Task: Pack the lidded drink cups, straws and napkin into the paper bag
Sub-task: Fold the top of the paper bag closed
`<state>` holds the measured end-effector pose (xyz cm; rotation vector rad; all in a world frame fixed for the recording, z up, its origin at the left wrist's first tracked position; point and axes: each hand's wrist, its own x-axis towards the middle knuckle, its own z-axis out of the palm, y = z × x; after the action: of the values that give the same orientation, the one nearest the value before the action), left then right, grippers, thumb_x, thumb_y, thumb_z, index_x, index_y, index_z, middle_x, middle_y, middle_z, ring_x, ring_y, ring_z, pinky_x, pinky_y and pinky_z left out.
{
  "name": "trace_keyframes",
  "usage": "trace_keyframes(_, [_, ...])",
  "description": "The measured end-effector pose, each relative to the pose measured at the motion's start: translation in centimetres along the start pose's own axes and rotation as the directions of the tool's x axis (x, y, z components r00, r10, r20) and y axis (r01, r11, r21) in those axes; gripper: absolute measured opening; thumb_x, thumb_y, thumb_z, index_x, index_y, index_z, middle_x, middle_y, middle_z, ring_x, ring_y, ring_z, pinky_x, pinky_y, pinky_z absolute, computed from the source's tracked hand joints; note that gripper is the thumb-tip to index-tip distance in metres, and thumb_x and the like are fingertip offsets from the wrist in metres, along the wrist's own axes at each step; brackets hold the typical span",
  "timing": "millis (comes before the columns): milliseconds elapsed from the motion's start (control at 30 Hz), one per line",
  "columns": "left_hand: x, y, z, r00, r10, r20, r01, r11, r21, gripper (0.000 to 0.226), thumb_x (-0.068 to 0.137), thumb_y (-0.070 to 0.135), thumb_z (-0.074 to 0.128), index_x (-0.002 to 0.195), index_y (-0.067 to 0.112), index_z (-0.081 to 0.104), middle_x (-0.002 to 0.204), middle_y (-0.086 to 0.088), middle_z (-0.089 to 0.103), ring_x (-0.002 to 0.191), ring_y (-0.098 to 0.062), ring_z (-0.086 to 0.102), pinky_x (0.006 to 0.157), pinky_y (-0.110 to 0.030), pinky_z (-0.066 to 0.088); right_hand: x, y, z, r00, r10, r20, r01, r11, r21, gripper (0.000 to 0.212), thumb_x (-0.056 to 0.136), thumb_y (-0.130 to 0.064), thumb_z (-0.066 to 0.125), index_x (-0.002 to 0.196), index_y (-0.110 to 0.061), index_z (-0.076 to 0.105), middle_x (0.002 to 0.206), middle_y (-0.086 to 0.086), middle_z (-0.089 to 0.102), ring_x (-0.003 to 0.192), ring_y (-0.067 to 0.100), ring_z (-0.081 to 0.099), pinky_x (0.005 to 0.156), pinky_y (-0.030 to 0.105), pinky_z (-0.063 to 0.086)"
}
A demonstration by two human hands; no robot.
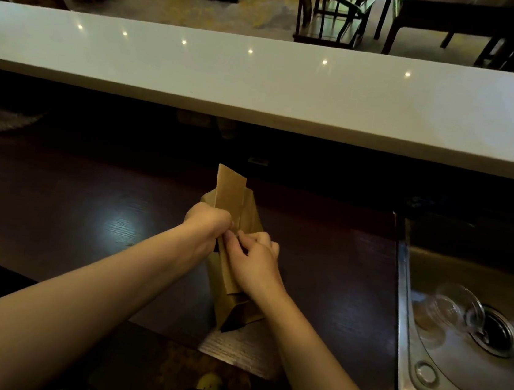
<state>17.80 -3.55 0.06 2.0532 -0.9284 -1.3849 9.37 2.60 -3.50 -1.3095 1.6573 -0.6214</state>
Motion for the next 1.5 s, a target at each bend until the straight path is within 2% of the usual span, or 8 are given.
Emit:
trace_keyframes(467, [-1.3,0.3,-0.8,0.993,-0.036,0.111,0.044,0.997,-0.064,0.025,0.089,0.000,0.048,0.114,-0.002,0.051,0.081,-0.013,0.057,0.086,-0.030,0.060,0.071,-0.043,0.052,-0.4,1.8,-1.5,0.991,-0.121,0.061,0.121,0.993,0.010,0.056,0.089,-0.055,0.043,0.131,-0.019,0.055,0.113,-0.008,0.052,0.113,0.008,0.039,0.090,0.022,0.029])
trace_keyframes(600, [-1.1,1.8,-3.2,0.966,0.205,0.156,-0.240,0.938,0.252,0.032,0.093,0.014,0.045,0.123,0.005,0.049,0.104,-0.016,0.065,0.097,-0.031,0.063,0.083,-0.046,0.054,0.3,1.3,-2.8,0.993,-0.074,0.095,0.068,0.995,0.072,0.057,0.096,-0.048,0.032,0.114,-0.006,0.066,0.118,0.007,0.063,0.112,0.019,0.052,0.100,0.036,0.040])
trace_keyframes(733, [0.9,4.2,-5.7,0.718,0.601,0.351,-0.633,0.353,0.689,0.080,0.080,-0.007,0.049,0.147,0.022,0.017,0.151,-0.012,0.034,0.138,-0.029,0.033,0.108,-0.035,0.033,1.6,-0.1,-4.3,0.994,-0.004,0.105,-0.008,0.994,0.112,0.055,0.098,-0.047,0.025,0.121,-0.012,0.061,0.118,0.006,0.067,0.112,0.022,0.059,0.101,0.042,0.044])
trace_keyframes(833, [2.9,5.8,-6.4,0.548,0.401,0.734,-0.694,-0.272,0.667,0.070,0.085,0.001,0.049,0.144,0.031,0.026,0.158,0.001,0.016,0.147,-0.021,0.004,0.118,-0.042,0.009,1.6,-1.7,-4.7,0.995,-0.035,0.099,0.027,0.997,0.073,0.060,0.096,-0.051,0.025,0.114,-0.010,0.065,0.115,0.010,0.068,0.109,0.025,0.061,0.100,0.045,0.044])
trace_keyframes(933, [5.3,6.4,-6.3,0.501,0.160,0.851,-0.685,-0.527,0.503,0.059,0.087,0.010,0.049,0.138,0.037,0.037,0.154,0.010,0.027,0.146,-0.015,0.008,0.118,-0.041,0.003,0.0,-3.8,-3.8,0.979,-0.047,0.199,0.077,0.986,-0.147,0.067,0.089,-0.064,0.031,0.111,-0.011,0.065,0.111,0.012,0.068,0.103,0.027,0.062,0.088,0.038,0.049])
trace_keyframes(1067, [6.5,7.3,-5.3,0.360,0.159,0.919,-0.770,-0.506,0.389,0.040,0.087,0.017,0.055,0.122,0.035,0.060,0.134,0.008,0.058,0.130,-0.015,0.047,0.108,-0.031,0.036,-1.0,-5.2,-1.7,0.979,-0.023,0.204,0.117,0.879,-0.462,0.048,0.088,-0.044,0.051,0.115,-0.005,0.058,0.116,0.016,0.063,0.109,0.034,0.057,0.082,0.036,0.046])
trace_keyframes(1267, [8.0,7.8,-5.3,0.369,0.143,0.918,-0.822,-0.410,0.395,0.032,0.082,0.015,0.063,0.111,0.029,0.069,0.113,0.003,0.072,0.106,-0.018,0.065,0.091,-0.032,0.048,-0.9,-5.4,-2.6,0.996,0.019,0.086,0.030,0.849,-0.528,0.025,0.088,-0.009,0.047,0.108,-0.003,0.060,0.113,0.017,0.061,0.102,0.038,0.059,0.074,0.039,0.046])
trace_keyframes(1500, [9.2,6.0,-7.9,0.404,0.336,0.851,-0.894,-0.049,0.444,0.018,0.074,0.030,0.074,0.087,0.019,0.077,0.088,0.000,0.076,0.079,-0.005,0.067,0.079,-0.026,0.052,1.7,-4.9,-6.6,0.972,-0.003,0.235,0.130,0.840,-0.528,0.026,0.088,-0.007,0.051,0.104,-0.017,0.067,0.101,0.006,0.068,0.088,0.024,0.064,0.071,0.034,0.053])
